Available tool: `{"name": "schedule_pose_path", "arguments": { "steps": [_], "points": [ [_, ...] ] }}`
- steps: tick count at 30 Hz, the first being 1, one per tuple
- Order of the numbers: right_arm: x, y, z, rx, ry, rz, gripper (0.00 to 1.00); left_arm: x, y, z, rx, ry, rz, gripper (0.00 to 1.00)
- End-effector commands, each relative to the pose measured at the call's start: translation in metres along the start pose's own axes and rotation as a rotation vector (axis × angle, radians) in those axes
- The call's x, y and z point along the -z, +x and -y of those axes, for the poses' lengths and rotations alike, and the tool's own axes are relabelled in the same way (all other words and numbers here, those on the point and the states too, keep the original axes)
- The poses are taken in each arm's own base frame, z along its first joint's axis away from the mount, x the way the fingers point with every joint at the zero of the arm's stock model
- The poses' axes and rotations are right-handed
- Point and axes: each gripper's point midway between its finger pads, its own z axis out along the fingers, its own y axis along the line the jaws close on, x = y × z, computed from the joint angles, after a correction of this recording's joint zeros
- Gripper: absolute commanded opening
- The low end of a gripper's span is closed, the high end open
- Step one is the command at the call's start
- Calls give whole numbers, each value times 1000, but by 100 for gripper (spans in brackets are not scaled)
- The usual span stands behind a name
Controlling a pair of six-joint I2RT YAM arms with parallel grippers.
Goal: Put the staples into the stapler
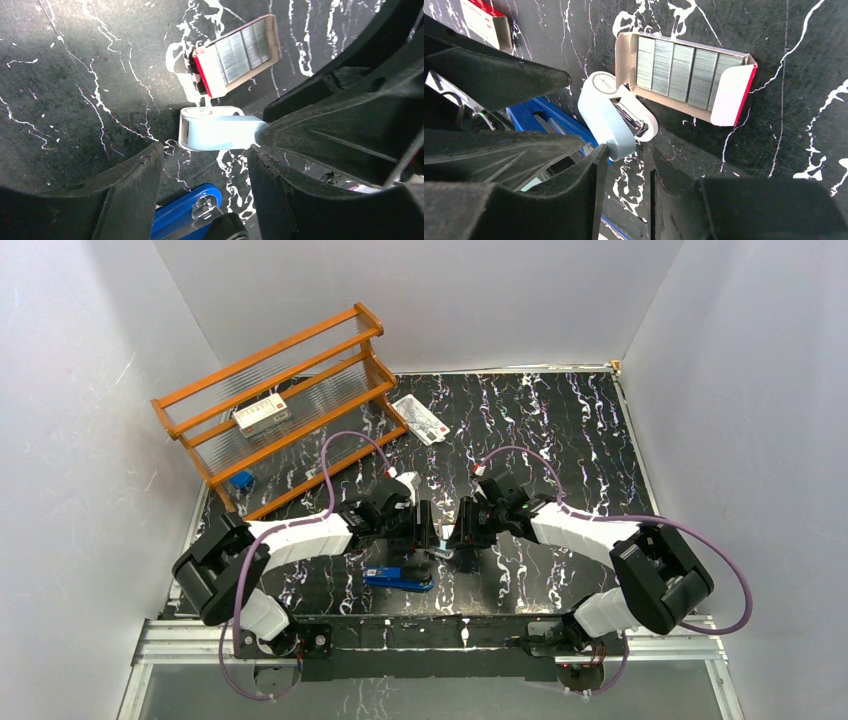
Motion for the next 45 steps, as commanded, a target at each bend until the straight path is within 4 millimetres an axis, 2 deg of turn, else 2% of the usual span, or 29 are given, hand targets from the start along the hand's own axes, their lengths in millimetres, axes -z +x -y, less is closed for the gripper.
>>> {"name": "schedule_pose_path", "arguments": {
  "steps": [1, 8, 18, 31, 42, 45],
  "points": [
    [-1, 0, 5, 8, 51, -9, 39, -4, 1, -1, -7, 4, -14, 58],
    [-6, 8, 13, 20, 69, -44, 34, -11, 5, -5, -24, -13, -47, 54],
    [-12, 29, 38, 12, 141, -99, 26, -16, 7, -5, -22, -10, -62, 54],
    [-24, 61, 79, -37, 232, -157, 19, -9, -12, 3, -34, -6, 9, 52],
    [-31, 74, 97, -68, 273, -179, 15, -32, 4, -7, -12, -27, -70, 48],
    [-33, 77, 100, -78, 274, -182, 15, -38, 16, -14, -29, -51, -114, 37]
  ]
}}
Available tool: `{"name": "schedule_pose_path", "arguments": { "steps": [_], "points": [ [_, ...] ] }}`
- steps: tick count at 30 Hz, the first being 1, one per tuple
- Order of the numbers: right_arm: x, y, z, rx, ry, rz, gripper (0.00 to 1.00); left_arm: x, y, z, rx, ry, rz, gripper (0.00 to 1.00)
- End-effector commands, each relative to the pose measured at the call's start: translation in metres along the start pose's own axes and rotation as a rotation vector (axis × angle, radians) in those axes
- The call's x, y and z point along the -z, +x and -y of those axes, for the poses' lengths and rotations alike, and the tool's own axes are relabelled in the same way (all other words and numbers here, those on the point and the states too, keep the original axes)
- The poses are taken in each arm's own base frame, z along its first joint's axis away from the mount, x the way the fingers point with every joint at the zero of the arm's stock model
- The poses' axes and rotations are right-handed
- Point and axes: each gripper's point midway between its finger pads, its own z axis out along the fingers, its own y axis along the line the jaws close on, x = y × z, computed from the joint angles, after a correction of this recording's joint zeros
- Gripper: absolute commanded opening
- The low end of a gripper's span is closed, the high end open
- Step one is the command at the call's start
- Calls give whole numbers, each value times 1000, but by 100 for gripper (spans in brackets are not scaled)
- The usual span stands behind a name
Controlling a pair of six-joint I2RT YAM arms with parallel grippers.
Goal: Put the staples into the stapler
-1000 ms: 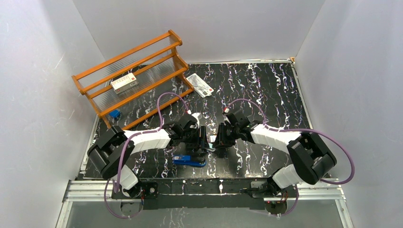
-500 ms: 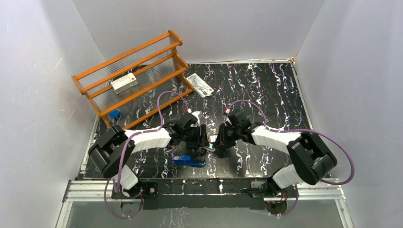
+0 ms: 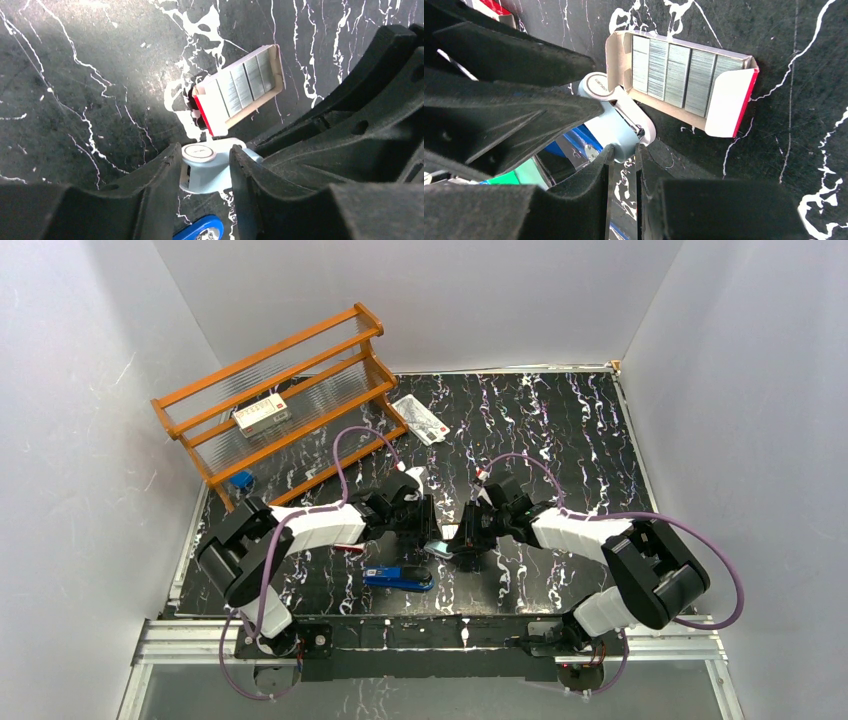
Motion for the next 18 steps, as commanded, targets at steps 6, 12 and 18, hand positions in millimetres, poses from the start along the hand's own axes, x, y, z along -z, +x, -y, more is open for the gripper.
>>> {"name": "schedule_pose_path", "arguments": {
  "steps": [6, 12, 18],
  "points": [
    [-21, 64, 98, -60, 325, -145, 14, -11, 49, -32, -78, -107, -136, 27],
    [-24, 62, 97, -63, 318, -135, 13, -4, 45, -32, -91, -117, -107, 28],
    [-5, 6, 40, 58, 203, 36, 24, 7, 6, -13, -106, -129, 1, 34]
  ]
}}
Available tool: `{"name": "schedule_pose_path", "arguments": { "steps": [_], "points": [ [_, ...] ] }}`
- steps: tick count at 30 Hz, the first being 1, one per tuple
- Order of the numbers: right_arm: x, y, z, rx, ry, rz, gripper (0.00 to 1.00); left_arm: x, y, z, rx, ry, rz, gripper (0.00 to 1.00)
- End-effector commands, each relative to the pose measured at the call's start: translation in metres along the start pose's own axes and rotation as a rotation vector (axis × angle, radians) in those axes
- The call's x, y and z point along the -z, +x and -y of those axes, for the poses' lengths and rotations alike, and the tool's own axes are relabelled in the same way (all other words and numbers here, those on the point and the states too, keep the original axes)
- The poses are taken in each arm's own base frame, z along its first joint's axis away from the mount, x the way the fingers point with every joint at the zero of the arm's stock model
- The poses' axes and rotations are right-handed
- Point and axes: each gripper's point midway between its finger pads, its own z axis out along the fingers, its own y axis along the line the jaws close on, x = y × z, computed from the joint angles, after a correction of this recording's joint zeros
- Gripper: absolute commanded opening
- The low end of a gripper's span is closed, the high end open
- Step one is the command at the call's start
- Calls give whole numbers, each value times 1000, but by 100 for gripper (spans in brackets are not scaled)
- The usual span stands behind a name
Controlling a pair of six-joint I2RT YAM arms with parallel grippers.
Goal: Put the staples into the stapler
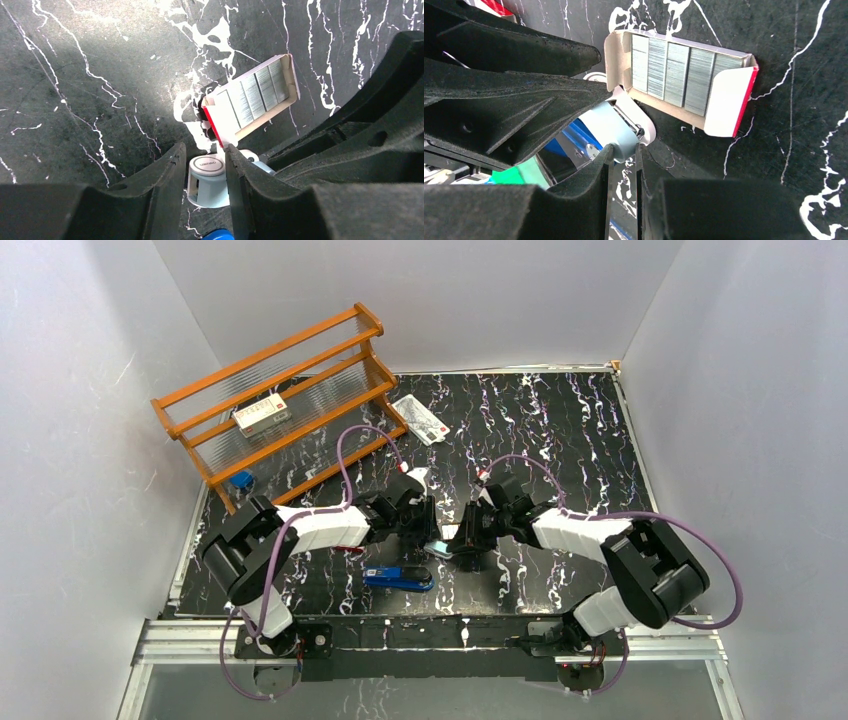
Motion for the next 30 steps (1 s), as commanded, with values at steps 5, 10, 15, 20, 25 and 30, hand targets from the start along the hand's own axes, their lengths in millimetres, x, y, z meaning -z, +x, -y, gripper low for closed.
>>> {"name": "schedule_pose_path", "arguments": {
  "steps": [5, 10, 15, 20, 25, 30],
  "points": [
    [13, -23, -1, 205, 164, 112, 44, 33, -19, 6, -25, -58, 22, 41],
    [20, -24, -17, 230, 139, 82, 51, 47, -28, 15, -27, -17, 49, 49],
    [22, -24, -21, 233, 124, 83, 50, 49, -12, 19, -23, 37, -3, 53],
    [21, -21, -27, 228, 96, 63, 44, 47, 4, 22, -17, 85, -57, 54],
    [17, -16, -24, 228, 86, 35, 41, 36, 19, 21, -15, 105, -122, 49],
    [14, -8, -18, 220, 92, 7, 33, 25, 24, 16, -2, 95, -134, 44]
  ]
}}
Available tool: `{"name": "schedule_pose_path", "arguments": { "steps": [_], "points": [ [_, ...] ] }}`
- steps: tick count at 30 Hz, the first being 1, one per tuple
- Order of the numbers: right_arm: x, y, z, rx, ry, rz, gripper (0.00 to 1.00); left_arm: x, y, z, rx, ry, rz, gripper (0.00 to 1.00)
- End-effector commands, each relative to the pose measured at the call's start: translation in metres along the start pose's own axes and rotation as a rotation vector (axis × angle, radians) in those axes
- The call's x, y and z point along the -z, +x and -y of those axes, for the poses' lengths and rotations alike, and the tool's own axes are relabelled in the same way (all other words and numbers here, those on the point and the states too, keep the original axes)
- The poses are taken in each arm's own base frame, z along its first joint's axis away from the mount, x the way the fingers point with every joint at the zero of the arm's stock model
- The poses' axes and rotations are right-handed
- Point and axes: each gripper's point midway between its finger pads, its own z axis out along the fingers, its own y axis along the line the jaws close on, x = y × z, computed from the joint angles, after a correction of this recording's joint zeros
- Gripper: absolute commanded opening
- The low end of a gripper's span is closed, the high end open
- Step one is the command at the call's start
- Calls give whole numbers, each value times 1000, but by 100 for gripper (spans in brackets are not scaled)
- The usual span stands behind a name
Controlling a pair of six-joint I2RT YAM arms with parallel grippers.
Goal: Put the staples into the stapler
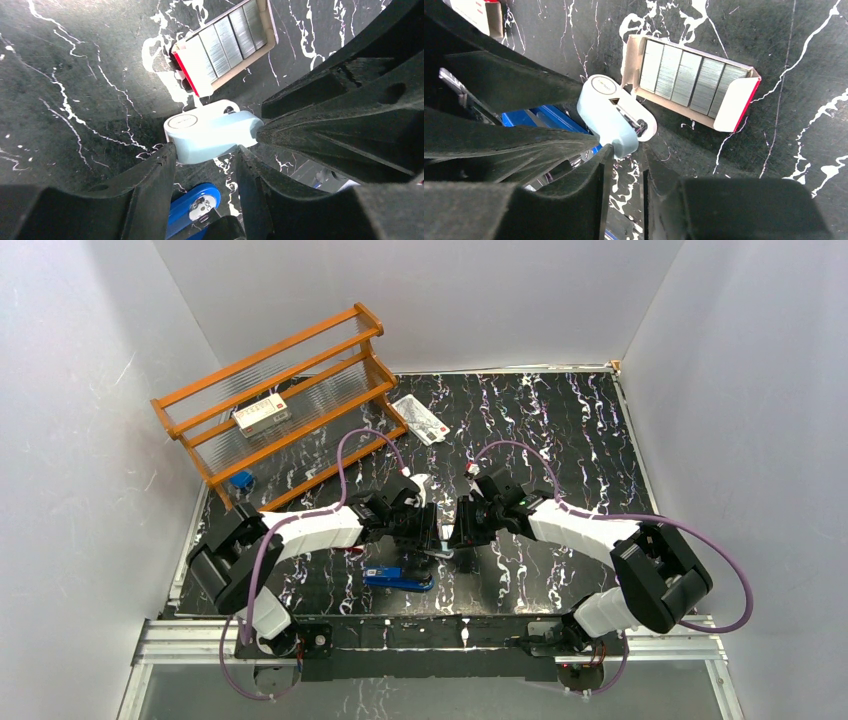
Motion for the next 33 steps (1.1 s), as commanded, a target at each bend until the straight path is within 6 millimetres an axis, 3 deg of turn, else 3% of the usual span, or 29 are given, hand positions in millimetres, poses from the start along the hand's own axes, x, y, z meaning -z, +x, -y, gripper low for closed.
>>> {"name": "schedule_pose_path", "arguments": {
  "steps": [1, 10, 12, 14, 18, 26, 30, 33],
  "points": [
    [-2, 2, -4, 17, -20, -19, 31, -5, 4, -1, 8, 14, -13, 44],
    [-23, 34, 31, -31, 86, -116, 18, -11, 8, -23, 23, -83, -8, 40],
    [-23, 34, 39, -18, 128, -121, 16, -13, 10, -26, 23, -95, -12, 40],
    [-18, 25, 34, 16, 123, -91, 16, -13, 10, -26, 20, -93, -13, 40],
    [1, -8, 9, 95, 83, 5, 23, -2, 2, -22, 15, -100, 17, 40],
    [48, -69, -35, 206, 50, 206, 33, 40, -55, -8, 0, -158, 211, 50],
    [79, -81, -34, 219, 119, 275, 38, 72, -73, -12, -2, -221, 298, 55],
    [109, -81, -18, 208, 223, 353, 42, 104, -80, -19, -15, -264, 384, 63]
  ]
}}
